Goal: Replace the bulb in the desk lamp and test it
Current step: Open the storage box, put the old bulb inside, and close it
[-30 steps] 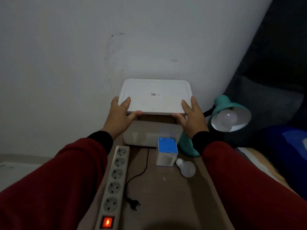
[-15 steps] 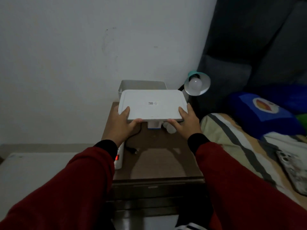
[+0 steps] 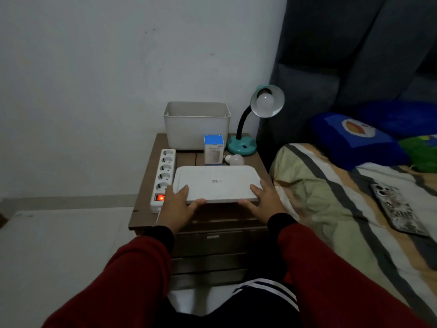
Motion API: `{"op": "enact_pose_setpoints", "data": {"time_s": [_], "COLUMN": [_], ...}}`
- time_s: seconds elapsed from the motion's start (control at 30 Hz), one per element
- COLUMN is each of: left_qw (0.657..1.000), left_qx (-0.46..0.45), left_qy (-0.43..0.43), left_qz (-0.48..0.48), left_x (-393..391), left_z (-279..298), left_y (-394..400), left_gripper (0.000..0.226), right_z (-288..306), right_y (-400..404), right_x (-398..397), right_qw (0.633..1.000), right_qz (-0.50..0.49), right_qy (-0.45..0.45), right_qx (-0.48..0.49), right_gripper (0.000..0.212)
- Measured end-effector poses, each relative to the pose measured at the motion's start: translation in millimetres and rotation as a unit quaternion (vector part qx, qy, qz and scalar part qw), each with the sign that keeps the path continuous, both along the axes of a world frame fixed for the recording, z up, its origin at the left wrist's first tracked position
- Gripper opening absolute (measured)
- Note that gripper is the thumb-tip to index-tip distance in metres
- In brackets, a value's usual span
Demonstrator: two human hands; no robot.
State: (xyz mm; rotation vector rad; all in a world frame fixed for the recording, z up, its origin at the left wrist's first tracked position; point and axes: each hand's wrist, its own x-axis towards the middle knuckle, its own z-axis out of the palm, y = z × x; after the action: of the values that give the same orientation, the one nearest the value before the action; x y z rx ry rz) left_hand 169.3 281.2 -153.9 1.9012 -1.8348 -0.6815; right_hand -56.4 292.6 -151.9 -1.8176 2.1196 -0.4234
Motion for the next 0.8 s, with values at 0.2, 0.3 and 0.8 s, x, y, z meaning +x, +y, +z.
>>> {"op": "enact_pose_setpoints", "data": {"time_s": [0.2,0.3,0.8], "left_qw": [0.994,0.988,0.954], "left_qx": [0.096,0.115,0.162], "left_qy": [-0.055,-0.093,-0.239], "left_qz": [-0.023,-0.034,-0.086], "left_x": [0,-3,-12], "left_z": [-17,-20,-1], "left_y": [-3,-4,-55], "left_gripper": [0.082,0.08,0.052], "right_z": [-15,-19,5], "right_y": [1,-4,-75], "right_x": [-3,-4,3], "right_qw": [0.996,0.99,0.935], "right_qz": [0.027,0.043,0.098], "right_qy": [0.015,0.033,0.202], "right_qx": [0.084,0.128,0.275], "right_gripper": [0.071,0.074,0.06]}}
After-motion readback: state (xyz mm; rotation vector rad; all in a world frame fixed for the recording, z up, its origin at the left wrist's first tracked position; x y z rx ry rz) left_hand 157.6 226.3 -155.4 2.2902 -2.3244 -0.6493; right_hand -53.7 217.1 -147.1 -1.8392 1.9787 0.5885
